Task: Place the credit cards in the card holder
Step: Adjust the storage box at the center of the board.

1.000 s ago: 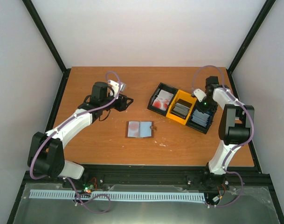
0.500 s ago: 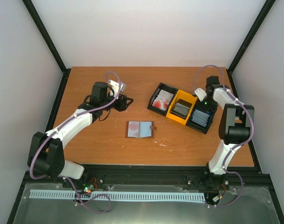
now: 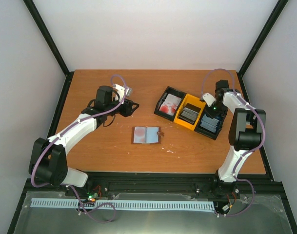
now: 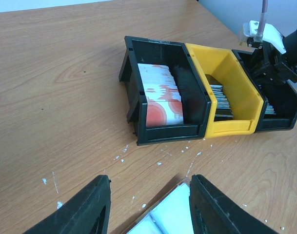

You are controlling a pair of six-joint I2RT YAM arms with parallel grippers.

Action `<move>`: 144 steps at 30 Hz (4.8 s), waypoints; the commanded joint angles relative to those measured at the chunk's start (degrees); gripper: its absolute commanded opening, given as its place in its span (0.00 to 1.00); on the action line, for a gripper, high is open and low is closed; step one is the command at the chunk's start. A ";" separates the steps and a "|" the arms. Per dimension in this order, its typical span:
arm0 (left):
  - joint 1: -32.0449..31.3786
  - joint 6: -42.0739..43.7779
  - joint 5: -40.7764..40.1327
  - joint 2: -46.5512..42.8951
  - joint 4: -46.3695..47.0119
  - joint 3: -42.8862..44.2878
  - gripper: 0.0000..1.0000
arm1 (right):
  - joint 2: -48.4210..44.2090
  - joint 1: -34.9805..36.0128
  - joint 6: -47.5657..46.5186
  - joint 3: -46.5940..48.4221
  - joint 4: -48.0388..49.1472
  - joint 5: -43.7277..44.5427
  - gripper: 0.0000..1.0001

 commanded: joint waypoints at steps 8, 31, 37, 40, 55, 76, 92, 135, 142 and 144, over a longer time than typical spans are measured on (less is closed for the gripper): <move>0.23 1.21 1.03 -0.57 -0.29 2.11 0.45 | 1.58 -0.67 0.77 0.26 3.24 6.96 0.31; 0.24 1.14 1.58 -0.53 -0.25 1.65 0.45 | -0.03 -1.30 1.72 2.38 3.00 7.29 0.31; 0.23 1.04 1.75 -0.50 -0.29 1.62 0.44 | 0.08 -1.44 2.22 2.16 3.66 7.62 0.30; 0.23 0.94 1.83 -0.49 -0.34 1.56 0.44 | 0.03 -1.46 2.15 2.08 3.77 7.91 0.26; 0.23 0.76 2.74 0.03 -0.23 1.82 0.42 | -0.14 -1.45 -0.57 -0.16 7.75 11.63 0.19; 0.23 -0.21 3.77 -0.33 0.42 1.00 0.40 | -1.14 -1.37 -5.13 -0.48 13.70 11.56 0.19; 0.25 -0.37 4.30 -0.08 0.67 0.66 0.40 | 1.03 -1.46 -6.02 2.96 5.60 7.36 0.22; 0.23 -1.08 4.18 1.49 1.59 1.03 0.40 | -10.50 1.33 3.71 -7.31 7.95 6.27 0.32; 0.23 -0.85 3.70 1.34 1.80 0.67 0.40 | -10.71 3.93 -1.03 -10.71 5.74 0.99 0.32; 0.23 -0.74 3.77 1.62 1.80 0.75 0.40 | -10.73 4.66 -0.71 -10.53 5.94 -0.21 0.32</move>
